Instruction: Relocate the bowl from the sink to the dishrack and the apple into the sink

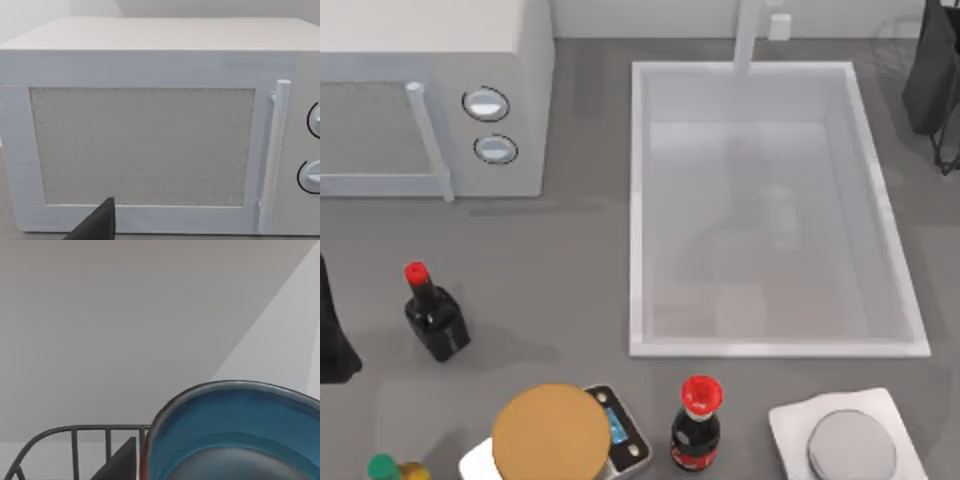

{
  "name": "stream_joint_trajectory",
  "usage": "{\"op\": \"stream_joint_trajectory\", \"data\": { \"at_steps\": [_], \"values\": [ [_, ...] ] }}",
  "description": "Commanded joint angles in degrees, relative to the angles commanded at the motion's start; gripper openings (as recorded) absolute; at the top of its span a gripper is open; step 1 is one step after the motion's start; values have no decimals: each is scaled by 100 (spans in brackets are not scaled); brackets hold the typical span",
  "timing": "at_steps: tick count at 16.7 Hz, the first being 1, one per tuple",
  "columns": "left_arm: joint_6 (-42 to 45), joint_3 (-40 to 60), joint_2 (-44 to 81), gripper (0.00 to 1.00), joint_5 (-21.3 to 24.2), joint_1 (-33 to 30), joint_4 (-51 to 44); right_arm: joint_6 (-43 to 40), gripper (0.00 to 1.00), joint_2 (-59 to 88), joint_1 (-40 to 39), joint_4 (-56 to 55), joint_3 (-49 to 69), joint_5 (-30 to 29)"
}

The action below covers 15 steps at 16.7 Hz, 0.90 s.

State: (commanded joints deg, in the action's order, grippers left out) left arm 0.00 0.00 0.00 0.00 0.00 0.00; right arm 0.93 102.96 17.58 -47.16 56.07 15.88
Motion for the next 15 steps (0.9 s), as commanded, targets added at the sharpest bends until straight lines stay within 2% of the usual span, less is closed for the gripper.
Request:
{"op": "stream_joint_trajectory", "data": {
  "at_steps": [9,15],
  "values": [
    [0,0,0,100,0,0,0,-2,100,-169,-16,75,-85,-25],
    [0,0,0,100,0,0,0,-20,100,-1904,-299,839,-1002,-279]
  ]
}}
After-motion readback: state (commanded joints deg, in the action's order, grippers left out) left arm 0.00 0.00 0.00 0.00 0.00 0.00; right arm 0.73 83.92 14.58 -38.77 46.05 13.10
